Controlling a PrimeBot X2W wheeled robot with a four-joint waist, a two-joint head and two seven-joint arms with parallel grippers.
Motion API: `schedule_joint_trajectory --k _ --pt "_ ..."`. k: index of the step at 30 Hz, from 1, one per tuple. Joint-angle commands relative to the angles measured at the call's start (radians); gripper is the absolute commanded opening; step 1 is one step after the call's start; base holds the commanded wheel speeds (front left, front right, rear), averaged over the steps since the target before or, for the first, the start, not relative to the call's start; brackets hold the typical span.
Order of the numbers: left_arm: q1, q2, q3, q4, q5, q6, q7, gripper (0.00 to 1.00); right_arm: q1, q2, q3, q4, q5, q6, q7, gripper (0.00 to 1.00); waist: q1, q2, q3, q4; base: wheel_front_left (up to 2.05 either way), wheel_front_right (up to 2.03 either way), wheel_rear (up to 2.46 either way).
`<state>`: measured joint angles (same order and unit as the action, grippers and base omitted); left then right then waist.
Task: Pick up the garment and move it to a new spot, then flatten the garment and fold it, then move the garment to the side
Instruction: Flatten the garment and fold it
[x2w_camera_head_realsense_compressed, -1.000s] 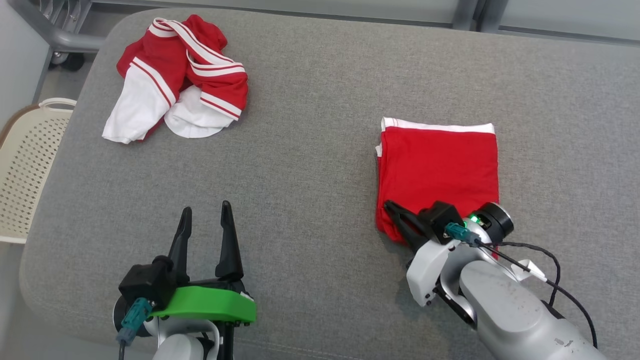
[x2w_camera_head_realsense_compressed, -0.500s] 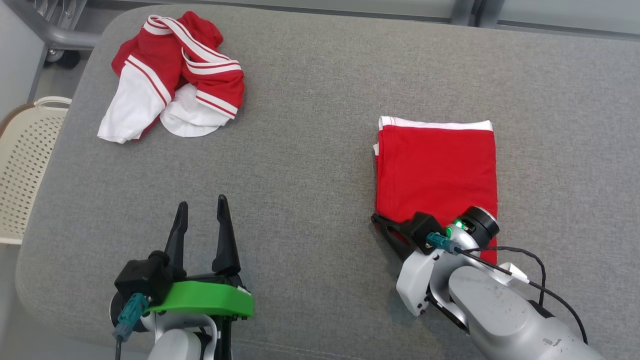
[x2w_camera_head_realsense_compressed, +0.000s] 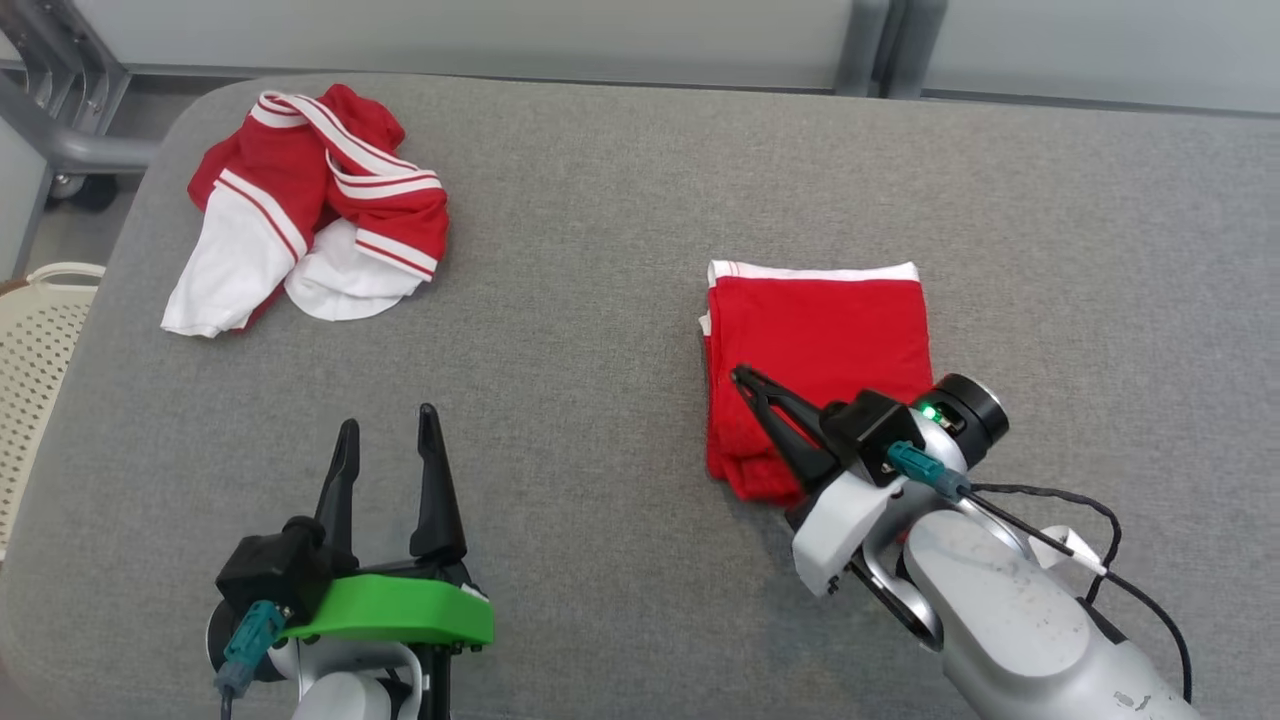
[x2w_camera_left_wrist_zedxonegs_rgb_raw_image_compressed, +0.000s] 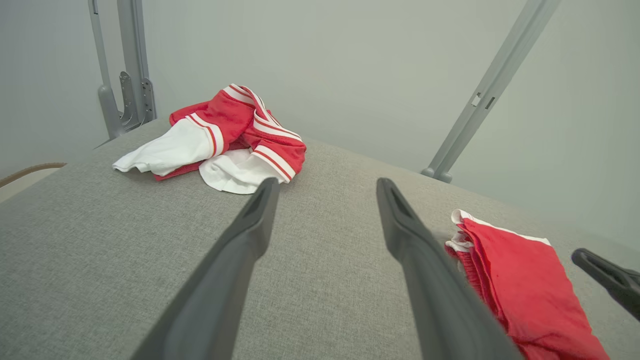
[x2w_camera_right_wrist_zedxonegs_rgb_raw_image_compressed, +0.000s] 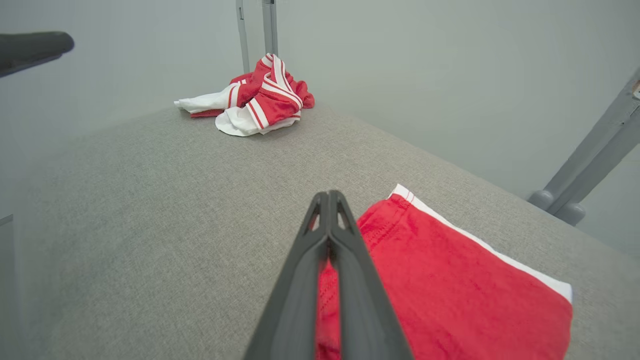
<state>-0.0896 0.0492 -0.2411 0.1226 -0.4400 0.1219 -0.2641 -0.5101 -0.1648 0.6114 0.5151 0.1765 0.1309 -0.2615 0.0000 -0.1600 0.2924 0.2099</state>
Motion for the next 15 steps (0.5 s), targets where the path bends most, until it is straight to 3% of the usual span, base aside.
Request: schedule_joint_trajectory --k 1,2,3,15 --pt "0.020 0.003 0.002 0.000 0.005 -0.007 0.000 1.00 0.025 0.003 -0.021 -0.013 -0.009 0.000 -0.002 0.39 0.0000 0.0000 -0.036 -0.035 0.00 0.00 0.00" --pt "0.024 0.003 0.001 0.001 0.010 -0.009 0.000 1.00 0.034 0.006 -0.042 -0.025 -0.016 0.000 -0.002 0.85 0.0000 0.0000 -0.045 -0.043 0.00 0.00 0.00" --pt "0.027 0.003 0.001 0.002 0.012 -0.011 0.000 1.00 0.044 0.009 -0.062 -0.035 -0.022 0.000 -0.002 1.00 0.0000 0.0000 -0.053 -0.052 0.00 0.00 0.00" --pt "0.072 0.003 0.016 -0.003 0.031 0.000 0.000 1.00 0.161 0.043 -0.335 -0.094 -0.051 0.000 -0.002 1.00 0.0000 0.0000 -0.116 -0.142 0.00 0.00 0.00"
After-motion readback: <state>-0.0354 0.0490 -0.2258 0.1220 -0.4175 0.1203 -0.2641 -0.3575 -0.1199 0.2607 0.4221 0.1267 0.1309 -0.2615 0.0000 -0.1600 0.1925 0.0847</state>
